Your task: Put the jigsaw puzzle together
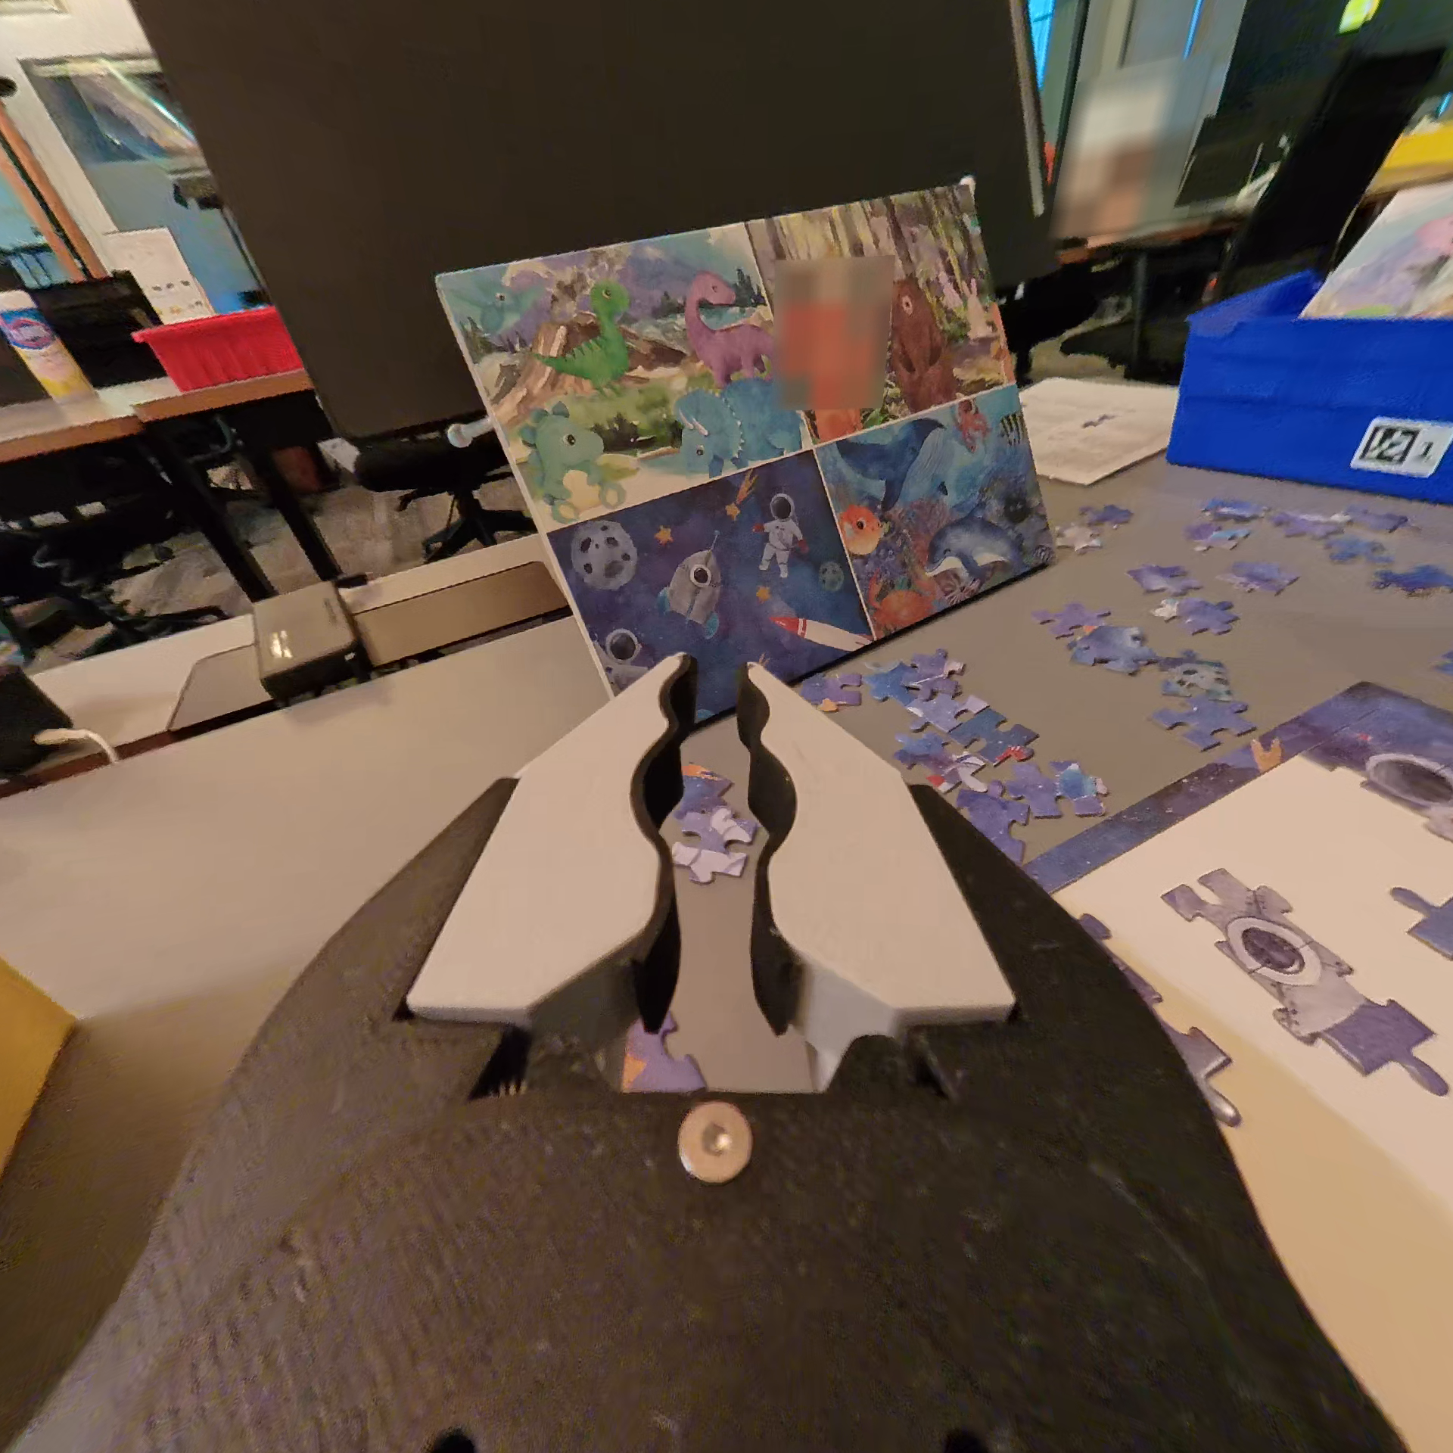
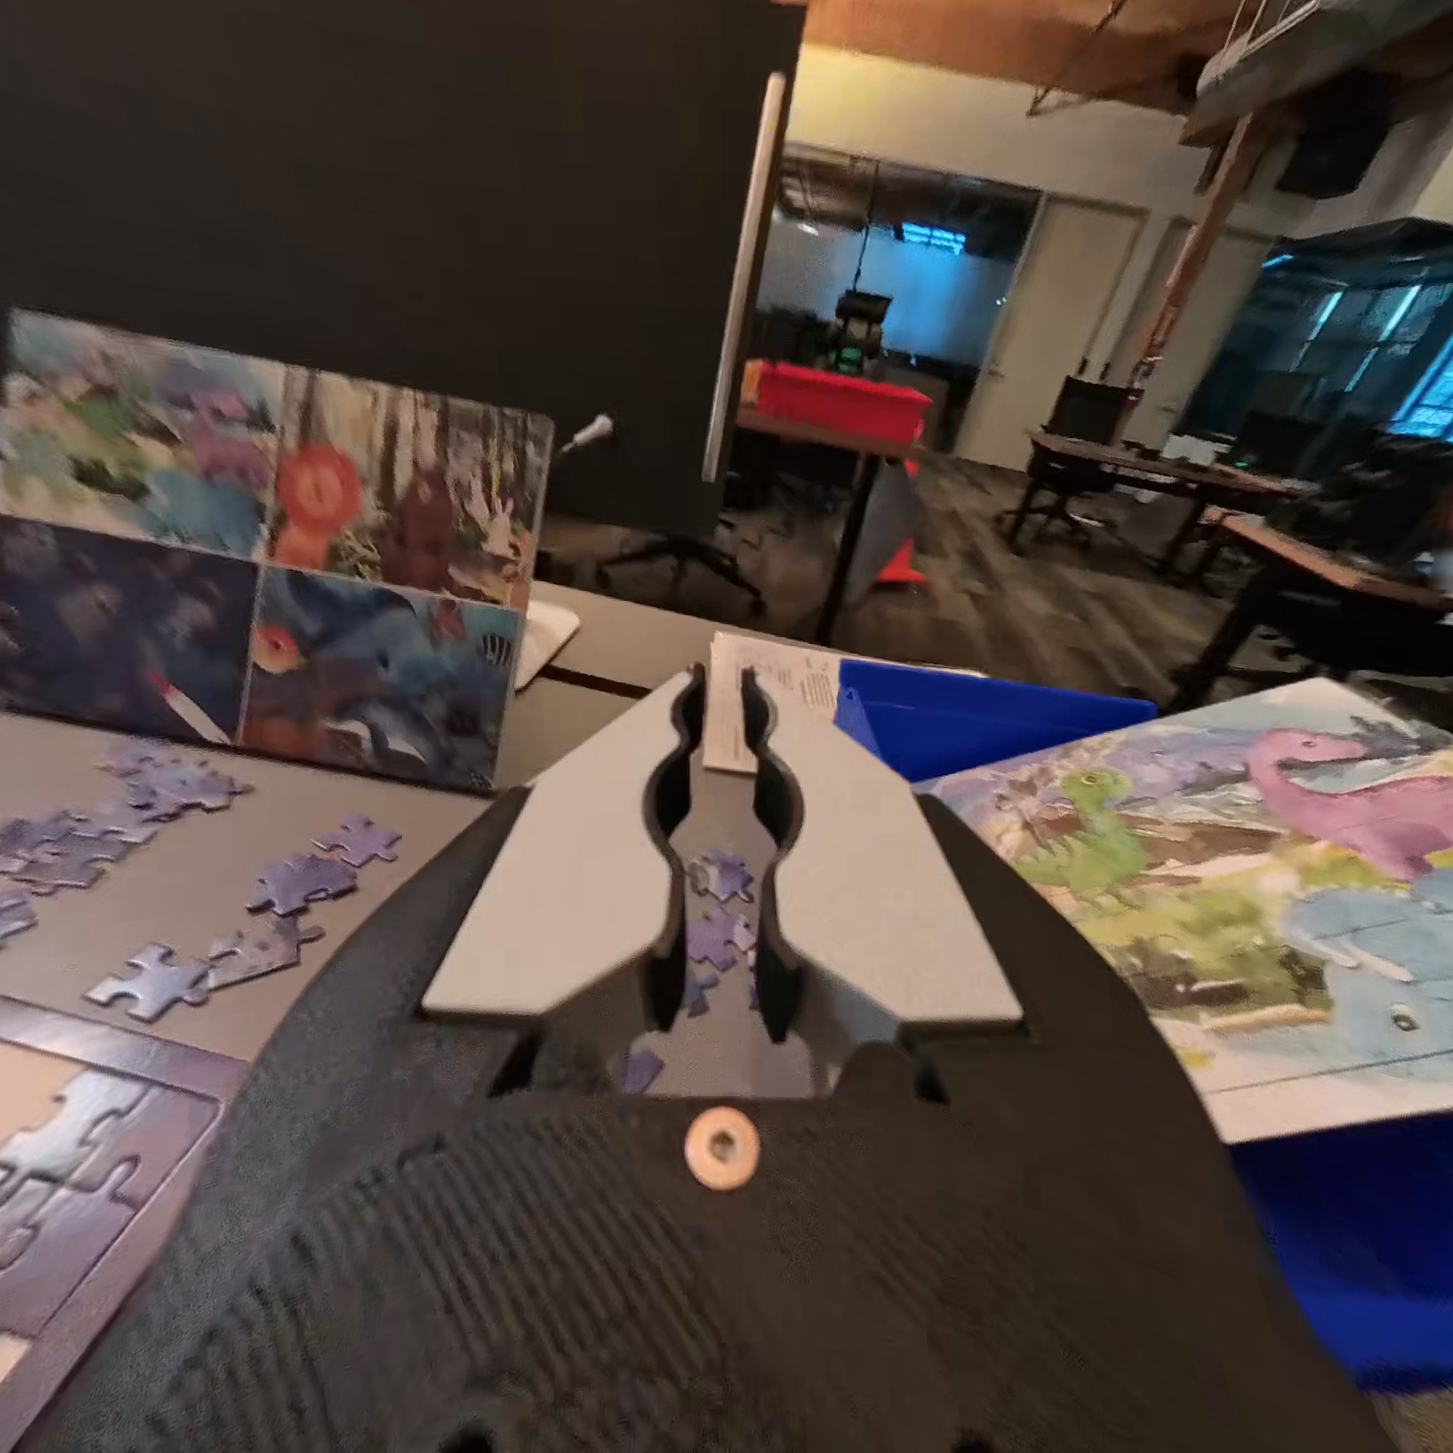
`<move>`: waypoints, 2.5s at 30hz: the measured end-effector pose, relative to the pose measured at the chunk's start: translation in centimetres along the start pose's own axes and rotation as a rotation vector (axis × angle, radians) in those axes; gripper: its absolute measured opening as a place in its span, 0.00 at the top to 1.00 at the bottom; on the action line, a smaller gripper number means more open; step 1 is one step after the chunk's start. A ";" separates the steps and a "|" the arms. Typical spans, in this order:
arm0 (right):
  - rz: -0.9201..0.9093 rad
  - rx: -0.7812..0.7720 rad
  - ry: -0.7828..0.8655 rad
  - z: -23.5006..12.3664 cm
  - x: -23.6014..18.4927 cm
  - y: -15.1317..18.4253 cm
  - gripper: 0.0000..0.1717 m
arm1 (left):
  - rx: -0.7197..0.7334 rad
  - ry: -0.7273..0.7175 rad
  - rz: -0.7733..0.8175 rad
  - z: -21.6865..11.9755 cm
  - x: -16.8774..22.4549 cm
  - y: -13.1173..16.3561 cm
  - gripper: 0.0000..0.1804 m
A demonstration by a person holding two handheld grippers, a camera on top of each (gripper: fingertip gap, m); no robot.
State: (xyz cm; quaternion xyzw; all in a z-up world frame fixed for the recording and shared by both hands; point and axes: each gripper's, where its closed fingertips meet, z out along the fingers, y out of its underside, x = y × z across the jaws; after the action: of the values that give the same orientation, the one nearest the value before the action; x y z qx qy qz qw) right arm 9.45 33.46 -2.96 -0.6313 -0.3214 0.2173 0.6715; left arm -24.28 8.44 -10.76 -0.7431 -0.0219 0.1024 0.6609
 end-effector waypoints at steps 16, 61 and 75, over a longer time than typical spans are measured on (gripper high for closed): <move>-0.019 -0.119 -0.261 3.2 -8.2 7.0 0.94 | 0.085 0.160 -0.170 -0.5 1.1 -1.0 0.78; 0.008 -0.115 -0.433 3.4 -12.4 7.4 0.92 | -0.711 0.024 -0.115 5.9 5.4 10.3 0.80; 0.013 -0.100 -0.438 3.2 -12.4 7.0 0.92 | -0.643 0.039 -0.046 4.0 5.7 8.0 0.84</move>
State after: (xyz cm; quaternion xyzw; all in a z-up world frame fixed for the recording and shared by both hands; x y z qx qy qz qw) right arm -0.72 27.80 -11.81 -0.6039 -0.4656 0.3373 0.5520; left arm -20.21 12.27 -19.76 -0.9150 -0.0574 0.0608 0.3947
